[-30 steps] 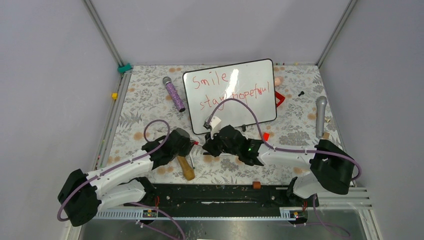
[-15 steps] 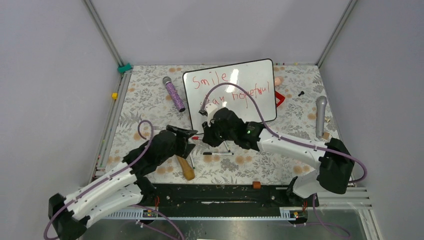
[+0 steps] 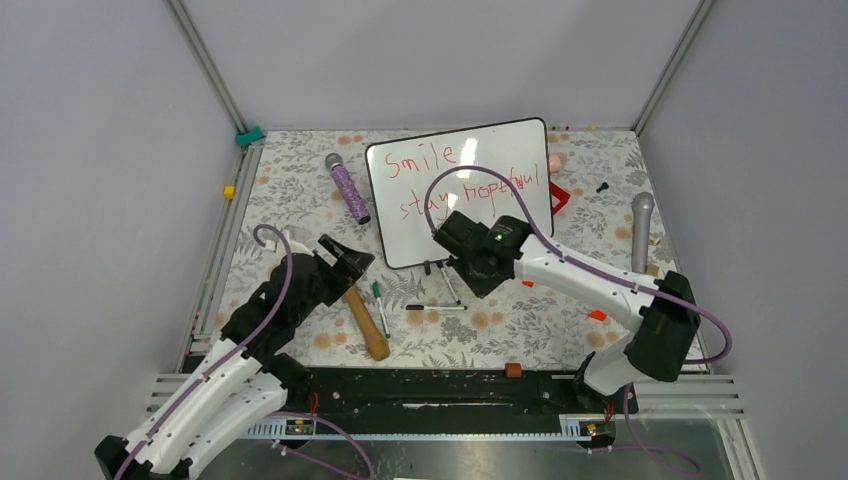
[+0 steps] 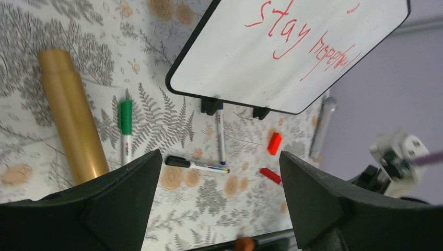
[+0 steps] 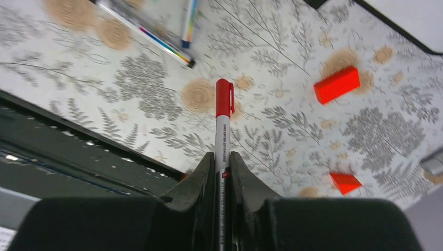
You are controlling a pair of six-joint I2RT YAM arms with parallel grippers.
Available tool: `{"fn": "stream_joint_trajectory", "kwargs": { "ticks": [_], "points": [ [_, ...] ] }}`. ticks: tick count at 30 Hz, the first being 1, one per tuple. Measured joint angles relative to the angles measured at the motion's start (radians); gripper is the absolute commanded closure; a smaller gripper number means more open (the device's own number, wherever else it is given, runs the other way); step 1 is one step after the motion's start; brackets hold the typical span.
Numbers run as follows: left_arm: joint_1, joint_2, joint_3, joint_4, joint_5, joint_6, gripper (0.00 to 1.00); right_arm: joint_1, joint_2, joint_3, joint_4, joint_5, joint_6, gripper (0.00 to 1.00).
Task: Write a sentence on the whiteboard
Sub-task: Insert the whiteboard marker without the cap into the pen cap, then put down the whiteboard marker at the center of the board.
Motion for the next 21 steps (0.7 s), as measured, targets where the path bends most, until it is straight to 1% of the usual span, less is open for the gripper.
{"fn": "stream_joint_trajectory", "kwargs": {
  "ticks": [2,4,8,9,11,14,17,20,21],
  "points": [
    [0.0,0.005,0.01,0.016,0.005,0.094,0.16,-0.006,0.029,0.001,-0.039,0.027,0.0,1.0],
    [0.0,0.002,0.013,0.037,0.007,0.175,0.15,-0.022,0.068,-0.008,-0.043,0.022,-0.005,1.0],
    [0.0,-0.032,0.013,0.068,0.011,0.266,0.15,-0.059,0.183,-0.057,0.001,-0.02,-0.015,1.0],
    [0.0,-0.041,0.013,0.07,0.011,0.28,0.15,-0.063,0.225,-0.042,-0.041,-0.028,-0.019,1.0],
    [0.0,-0.054,0.013,0.072,0.011,0.299,0.14,-0.06,0.227,-0.044,-0.051,-0.025,-0.017,1.0],
    [0.0,-0.06,0.012,0.068,0.007,0.316,0.14,-0.065,0.169,-0.096,0.003,-0.017,-0.004,1.0],
    [0.0,-0.074,0.006,0.061,-0.002,0.325,0.14,-0.082,0.061,-0.197,0.099,-0.011,0.01,1.0],
    [0.0,-0.09,0.004,0.056,-0.011,0.331,0.14,-0.098,-0.107,-0.257,0.177,-0.009,0.019,1.0],
    [0.0,-0.092,0.004,0.057,-0.014,0.333,0.13,-0.1,-0.161,-0.28,0.218,-0.011,0.024,1.0]
  ]
}}
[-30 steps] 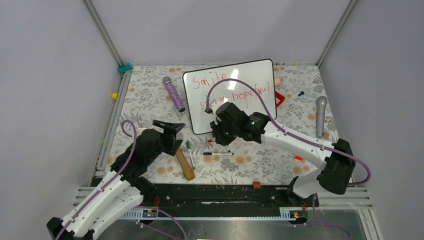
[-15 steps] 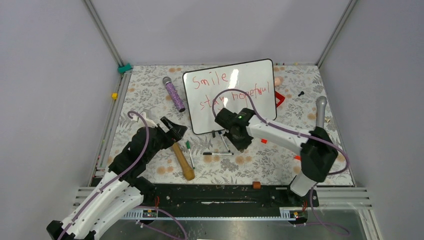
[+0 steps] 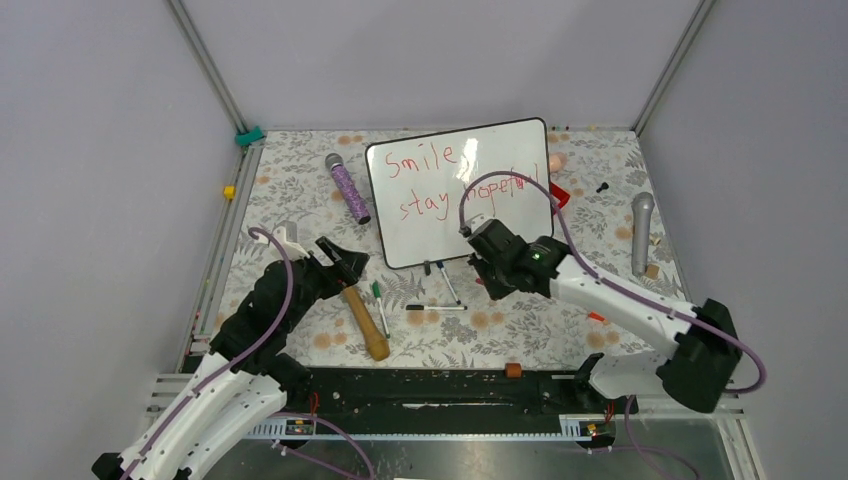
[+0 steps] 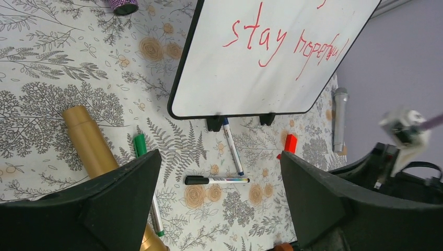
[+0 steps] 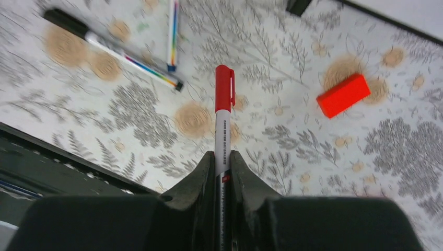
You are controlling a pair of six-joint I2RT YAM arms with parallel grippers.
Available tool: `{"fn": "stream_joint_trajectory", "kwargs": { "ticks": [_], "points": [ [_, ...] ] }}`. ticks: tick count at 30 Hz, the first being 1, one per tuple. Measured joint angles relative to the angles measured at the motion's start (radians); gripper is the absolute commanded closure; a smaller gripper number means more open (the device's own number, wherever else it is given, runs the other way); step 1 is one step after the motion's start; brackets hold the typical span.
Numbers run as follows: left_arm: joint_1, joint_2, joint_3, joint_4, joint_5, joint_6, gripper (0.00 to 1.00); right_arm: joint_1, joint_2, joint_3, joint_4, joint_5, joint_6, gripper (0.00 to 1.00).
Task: Write a sentence on the whiteboard
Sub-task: Put down the whiteboard marker at the center of the board.
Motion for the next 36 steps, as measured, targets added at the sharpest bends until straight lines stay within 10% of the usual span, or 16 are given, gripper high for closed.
{"fn": "stream_joint_trajectory", "kwargs": {
  "ticks": [8,25,36],
  "points": [
    [0.0,-0.013,-0.001,0.0,-0.035,0.032,0.01,-0.054,-0.095,-0.181,0.262,-0.052,0.06,0.16],
    [0.001,-0.04,-0.057,0.163,-0.064,0.428,0.01,-0.149,-0.447,-0.402,0.502,0.18,0.111,0.15],
    [0.079,0.139,-0.416,0.824,-0.307,0.912,0.01,-0.309,-0.626,-0.76,1.028,0.443,-0.237,0.18]
  ]
}}
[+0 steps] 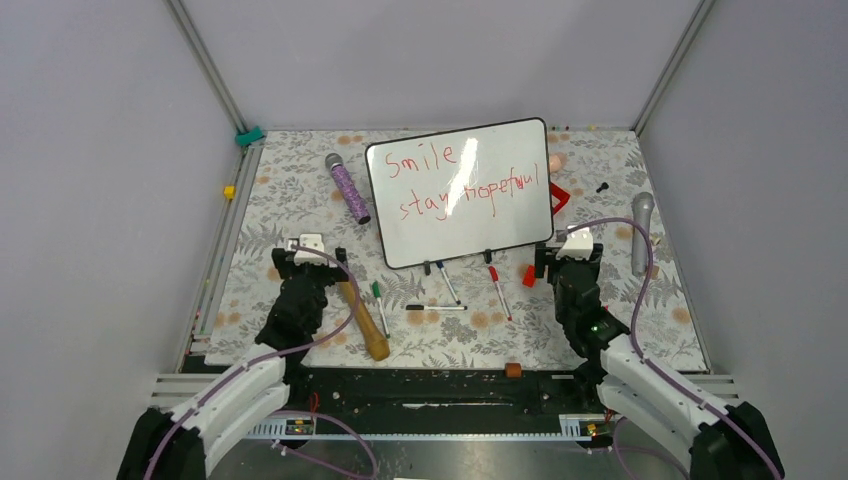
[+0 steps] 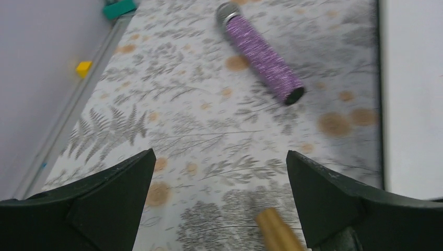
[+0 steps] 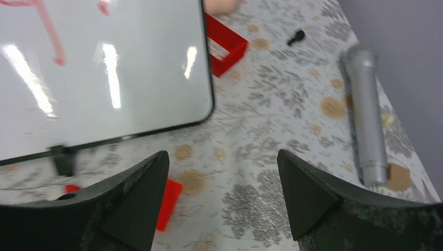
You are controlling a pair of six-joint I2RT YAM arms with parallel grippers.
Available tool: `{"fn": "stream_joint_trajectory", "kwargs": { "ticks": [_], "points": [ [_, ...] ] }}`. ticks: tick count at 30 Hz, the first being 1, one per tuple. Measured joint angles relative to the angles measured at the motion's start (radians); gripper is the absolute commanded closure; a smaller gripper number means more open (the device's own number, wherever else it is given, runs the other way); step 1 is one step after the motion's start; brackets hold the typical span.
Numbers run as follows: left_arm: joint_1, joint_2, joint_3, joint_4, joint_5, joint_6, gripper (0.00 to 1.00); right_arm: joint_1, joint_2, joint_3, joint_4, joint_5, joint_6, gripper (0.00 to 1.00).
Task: Write a sentence on the whiteboard
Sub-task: Put down the whiteboard marker at the center of the board, then reset both arms
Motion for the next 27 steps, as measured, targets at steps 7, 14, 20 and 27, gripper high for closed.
{"fn": "stream_joint_trajectory", "kwargs": {
  "ticks": [7,14,20,27],
  "points": [
    [0.229,0.352,-0.152,0.472,0.046,0.035,0.02,-0.182,0.426,-0.162,0.519,-0.013,-0.074,0.17],
    [0.311,0.643,-0.056,0.719,0.18,0.035,0.01,-0.343,0.635,-0.08,0.684,-0.139,-0.06,0.24],
    [0.386,0.728,0.011,0.695,0.205,-0.035,0.01,-0.432,0.65,-0.041,0.72,-0.225,0.018,0.0],
    [0.399,0.728,0.049,0.682,0.245,-0.061,0.01,-0.432,0.65,-0.041,0.721,-0.26,0.035,0.01]
  ]
}}
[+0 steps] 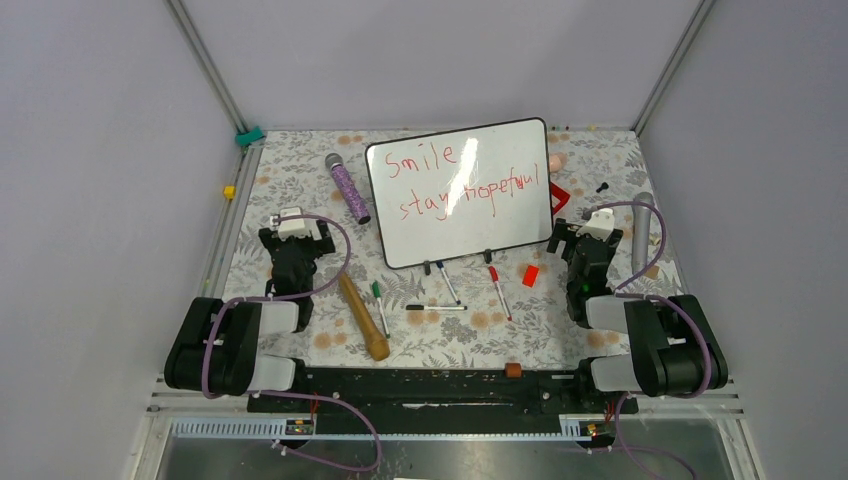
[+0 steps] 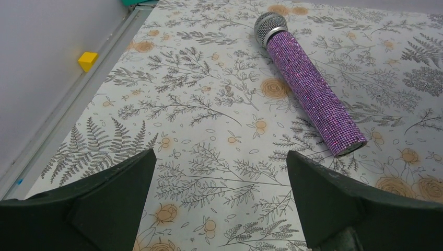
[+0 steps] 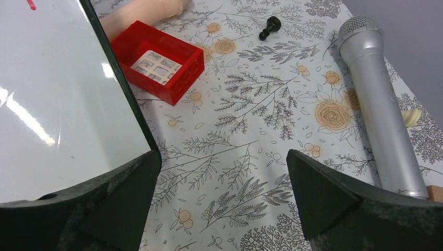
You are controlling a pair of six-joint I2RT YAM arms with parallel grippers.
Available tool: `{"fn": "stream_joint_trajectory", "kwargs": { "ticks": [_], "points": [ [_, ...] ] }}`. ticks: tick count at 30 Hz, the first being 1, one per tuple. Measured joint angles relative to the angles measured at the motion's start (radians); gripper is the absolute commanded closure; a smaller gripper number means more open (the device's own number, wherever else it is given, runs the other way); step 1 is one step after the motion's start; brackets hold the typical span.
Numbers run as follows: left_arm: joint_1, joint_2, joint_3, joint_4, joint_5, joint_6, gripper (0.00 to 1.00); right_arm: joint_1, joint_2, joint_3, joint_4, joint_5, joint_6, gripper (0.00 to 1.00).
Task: Write a sentence on the whiteboard
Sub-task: Reset both arms
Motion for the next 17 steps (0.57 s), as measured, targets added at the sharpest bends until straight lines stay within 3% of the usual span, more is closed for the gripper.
{"fn": "stream_joint_trajectory", "kwargs": {
  "ticks": [17],
  "points": [
    [0.0,0.0,0.0,-0.013,0.012,-0.006,0.01,0.0,0.0,0.0,0.0,-0.002,0.005,0.0]
  ]
}}
